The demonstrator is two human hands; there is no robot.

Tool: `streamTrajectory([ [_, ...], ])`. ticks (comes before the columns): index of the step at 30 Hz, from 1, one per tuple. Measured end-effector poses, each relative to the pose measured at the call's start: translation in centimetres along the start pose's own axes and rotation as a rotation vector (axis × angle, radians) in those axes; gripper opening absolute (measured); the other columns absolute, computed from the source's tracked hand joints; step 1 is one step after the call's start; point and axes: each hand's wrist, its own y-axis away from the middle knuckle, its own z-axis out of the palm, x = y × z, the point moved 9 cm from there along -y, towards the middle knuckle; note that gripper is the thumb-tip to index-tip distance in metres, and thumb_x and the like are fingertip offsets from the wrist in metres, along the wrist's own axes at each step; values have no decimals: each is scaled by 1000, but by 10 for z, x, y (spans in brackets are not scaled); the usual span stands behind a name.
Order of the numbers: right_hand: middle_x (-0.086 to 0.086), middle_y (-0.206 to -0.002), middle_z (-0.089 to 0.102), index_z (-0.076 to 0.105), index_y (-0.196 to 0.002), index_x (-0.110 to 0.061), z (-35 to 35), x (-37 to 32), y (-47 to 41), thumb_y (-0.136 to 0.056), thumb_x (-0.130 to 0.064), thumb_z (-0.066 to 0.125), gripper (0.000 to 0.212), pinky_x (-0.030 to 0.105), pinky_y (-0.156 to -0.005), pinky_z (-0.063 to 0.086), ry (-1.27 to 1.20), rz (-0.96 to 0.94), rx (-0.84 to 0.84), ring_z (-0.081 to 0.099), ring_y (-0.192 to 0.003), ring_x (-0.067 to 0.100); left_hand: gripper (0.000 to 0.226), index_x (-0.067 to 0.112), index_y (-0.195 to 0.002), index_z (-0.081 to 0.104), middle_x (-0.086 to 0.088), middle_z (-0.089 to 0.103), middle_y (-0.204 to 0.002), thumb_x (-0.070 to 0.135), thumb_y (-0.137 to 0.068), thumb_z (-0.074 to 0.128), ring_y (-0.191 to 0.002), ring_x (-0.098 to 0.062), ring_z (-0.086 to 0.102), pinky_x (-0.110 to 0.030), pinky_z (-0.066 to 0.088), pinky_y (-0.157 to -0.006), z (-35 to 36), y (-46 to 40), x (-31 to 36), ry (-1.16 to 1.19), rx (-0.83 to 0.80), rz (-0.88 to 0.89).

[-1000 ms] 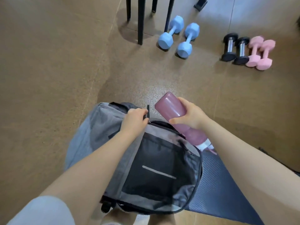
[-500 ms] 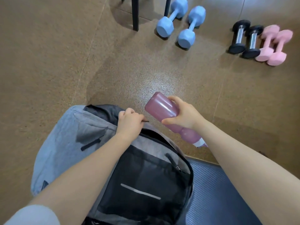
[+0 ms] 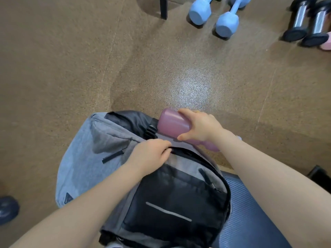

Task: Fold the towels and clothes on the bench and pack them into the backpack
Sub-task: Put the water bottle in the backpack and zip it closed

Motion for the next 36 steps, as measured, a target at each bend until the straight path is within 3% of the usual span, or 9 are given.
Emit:
streamTrajectory([
  [2, 7, -127, 55, 27, -141, -34, 4, 0, -4, -64, -59, 70, 92, 41, -96, 36, -5, 5, -5, 50, -117, 28, 38, 12, -97, 64, -7, 66, -90, 31, -88, 33, -87, -29, 58, -39, 48, -72, -36, -8, -16, -52, 235, -7],
  [3, 6, -127, 55, 27, -141, -34, 5, 1, -4, -63, -59, 70, 92, 41, -95, 37, -14, 12, -11, 51, -116, 28, 40, 11, -98, 64, -9, 65, -92, 31, -85, 32, -88, -32, 57, -40, 48, -73, -44, -16, -25, -104, 260, -44],
  [5, 5, -127, 55, 28, -139, -34, 7, 6, -2, -63, -58, 70, 91, 41, -94, 37, -11, 28, -20, 51, -116, 27, 34, 9, -109, 59, -12, 58, -106, 30, -88, 42, -100, -33, 53, -40, 43, -81, -36, -33, -41, -203, 104, -175],
  [8, 6, -126, 55, 28, -139, -35, 11, 13, 4, -64, -57, 70, 89, 40, -94, 37, 21, 39, -44, 51, -115, 28, 44, 11, -117, 49, -10, 51, -116, 41, -85, 52, -109, -31, 49, -36, 40, -84, -7, -44, -51, -382, -136, -260],
  [13, 7, -126, 53, 27, -140, -36, 21, 4, 10, -65, -59, 69, 89, 39, -94, 36, 92, 7, -44, 52, -116, 30, 50, 9, -113, 44, -13, 51, -116, 48, -83, 55, -107, -32, 53, -36, 39, -84, 0, -52, -68, -400, -52, -394],
  [17, 7, -126, 52, 26, -141, -37, 30, 0, 11, -65, -60, 68, 90, 39, -96, 34, 108, 7, -30, 50, -116, 30, 37, 9, -110, 42, -14, 57, -115, 27, -83, 58, -107, -32, 55, -35, 41, -83, 7, -61, -69, -475, -71, -419],
  [25, 7, -126, 51, 25, -140, -38, 37, 12, 9, -67, -61, 66, 87, 39, -96, 34, 38, 21, -34, 51, -115, 29, 10, 9, -94, 55, -14, 62, -105, 12, -86, 52, -98, -34, 60, -32, 39, -68, 7, -63, -79, -368, -106, -504],
  [32, 3, -127, 53, 23, -142, -38, 22, 29, 14, -67, -60, 65, 89, 39, -94, 34, -57, 14, 49, 50, -116, 26, 25, 12, -111, 57, -15, 63, -112, 18, -91, 45, -104, -35, 56, -34, 40, -76, -9, -57, -90, -70, -29, -433],
  [36, 2, -128, 52, 23, -142, -39, 11, 10, 19, -66, -61, 65, 90, 37, -92, 35, -33, -71, 61, 51, -114, 26, 21, 12, -108, 59, -13, 66, -104, 15, -93, 44, -101, -32, 56, -33, 36, -73, -32, -43, -80, 15, 55, -422],
])
